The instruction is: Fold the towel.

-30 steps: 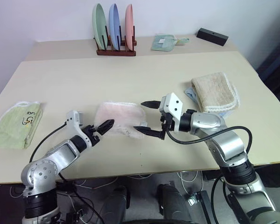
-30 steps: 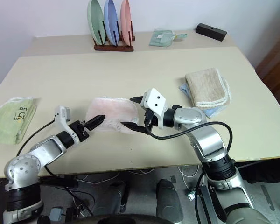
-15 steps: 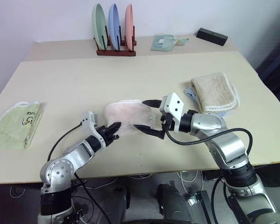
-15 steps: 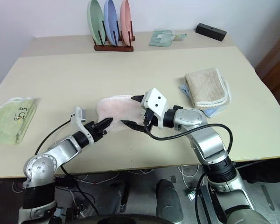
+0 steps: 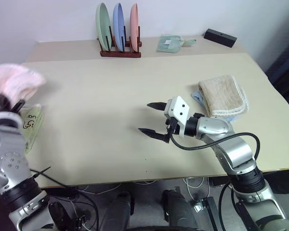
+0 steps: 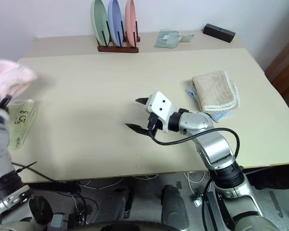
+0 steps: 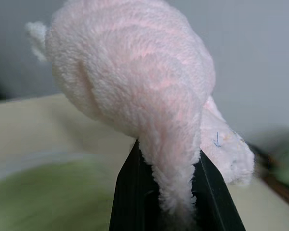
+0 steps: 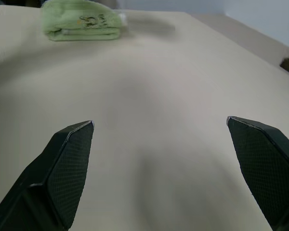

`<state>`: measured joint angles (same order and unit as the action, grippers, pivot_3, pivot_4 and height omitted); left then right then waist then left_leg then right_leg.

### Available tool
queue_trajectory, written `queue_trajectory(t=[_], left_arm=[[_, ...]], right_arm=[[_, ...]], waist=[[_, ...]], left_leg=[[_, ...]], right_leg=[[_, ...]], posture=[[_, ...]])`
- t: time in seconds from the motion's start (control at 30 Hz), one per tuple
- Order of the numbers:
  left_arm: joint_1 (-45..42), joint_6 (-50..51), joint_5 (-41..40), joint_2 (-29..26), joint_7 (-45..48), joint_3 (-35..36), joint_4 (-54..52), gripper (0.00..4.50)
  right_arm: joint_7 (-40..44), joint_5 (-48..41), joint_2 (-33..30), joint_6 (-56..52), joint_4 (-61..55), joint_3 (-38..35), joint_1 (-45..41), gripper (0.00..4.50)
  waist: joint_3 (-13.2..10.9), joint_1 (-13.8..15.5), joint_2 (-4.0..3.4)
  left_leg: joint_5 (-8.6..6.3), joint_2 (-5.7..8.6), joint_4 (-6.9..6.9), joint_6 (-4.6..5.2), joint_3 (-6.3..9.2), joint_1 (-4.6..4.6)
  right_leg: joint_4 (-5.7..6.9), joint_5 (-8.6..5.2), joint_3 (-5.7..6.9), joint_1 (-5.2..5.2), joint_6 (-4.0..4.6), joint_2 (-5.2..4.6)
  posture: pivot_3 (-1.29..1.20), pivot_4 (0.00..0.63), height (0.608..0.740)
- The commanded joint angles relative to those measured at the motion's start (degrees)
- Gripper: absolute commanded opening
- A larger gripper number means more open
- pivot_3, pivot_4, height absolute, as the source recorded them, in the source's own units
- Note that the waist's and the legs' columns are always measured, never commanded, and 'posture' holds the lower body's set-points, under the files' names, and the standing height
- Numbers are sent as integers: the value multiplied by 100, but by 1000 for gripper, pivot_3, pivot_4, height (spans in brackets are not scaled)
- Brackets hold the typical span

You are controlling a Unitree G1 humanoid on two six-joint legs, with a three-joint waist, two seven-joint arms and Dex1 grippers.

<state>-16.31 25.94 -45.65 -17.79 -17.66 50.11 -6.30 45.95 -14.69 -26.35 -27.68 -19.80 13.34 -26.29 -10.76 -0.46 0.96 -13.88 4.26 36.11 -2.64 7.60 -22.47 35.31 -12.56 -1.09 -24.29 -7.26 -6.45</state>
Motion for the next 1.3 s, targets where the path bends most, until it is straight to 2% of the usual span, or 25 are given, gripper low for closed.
queue_trajectory(t=[0.03,0.17,0.3,0.47,0.53,0.67,0.8,0.9,1.07,1.2,1.3], left_arm=[[491,238,-192,206,-57,-47,-217,39],[824,110,-555,642,-270,109,-480,39],[1108,-131,-774,841,-254,176,-799,1530],[1321,-405,-796,641,-476,370,-1108,4041],[1440,-560,-730,444,-493,533,-1220,4041],[1777,-614,-297,-467,-2,496,-1565,4041],[2046,-417,364,-1387,988,-534,-1950,4041],[2043,-320,1102,-1916,1656,-1865,-2167,4041],[1571,-677,2158,-1923,2388,-3697,-2078,4041],[1498,-984,2769,-1753,2823,-4391,-1713,4041],[1515,-1042,2823,-1621,3131,-4532,-1587,4041]], right_arm=[[49,14,-5,187,0,-6,-65,4500],[118,42,-35,258,90,-20,-79,4500],[184,65,-57,302,156,-34,-69,4500],[323,51,-158,368,255,-105,-59,4500],[362,49,-194,385,312,-126,-88,4500],[438,46,-280,437,511,-204,-173,4500],[339,33,-275,476,888,-432,-284,4500],[152,51,-265,466,1233,-661,-365,4500],[-357,154,-210,496,1723,-1034,-343,4500],[-504,90,-241,419,1611,-1218,-22,4500],[-784,-2,-164,153,1429,-1428,141,4500]], waist=[[5,13,26],[9,58,33],[9,69,33],[10,87,36],[10,82,37],[10,82,39],[10,134,38],[10,134,37],[9,35,34],[9,-68,30],[5,-59,24]], left_leg=[[0,0,0,0,2,0],[1,-1,3,-1,5,0],[0,-2,0,-1,-1,3],[0,-4,0,-1,-2,3],[0,-4,0,-1,-2,3],[0,-8,-4,-1,-2,3],[0,-5,0,-1,-2,3],[1,0,1,-1,0,4],[0,-6,-15,0,-9,4],[0,-13,-24,-1,-12,5],[0,-14,-26,0,-13,4]], right_leg=[[0,0,2,1,0,0],[1,0,6,6,1,2],[-3,0,3,7,1,2],[-4,0,3,6,2,5],[-5,0,3,6,2,5],[-5,-1,3,4,4,10],[-12,-12,2,14,26,9],[-15,-13,3,22,28,7],[-11,-4,0,3,11,9],[-7,1,-4,-6,8,15],[-7,2,-7,-9,8,17]], posture=[[0,150,740],[0,150,740],[0,150,740],[0,150,740],[0,150,740],[0,150,740],[0,150,740],[0,150,740],[0,150,740],[0,150,740],[0,150,740]])
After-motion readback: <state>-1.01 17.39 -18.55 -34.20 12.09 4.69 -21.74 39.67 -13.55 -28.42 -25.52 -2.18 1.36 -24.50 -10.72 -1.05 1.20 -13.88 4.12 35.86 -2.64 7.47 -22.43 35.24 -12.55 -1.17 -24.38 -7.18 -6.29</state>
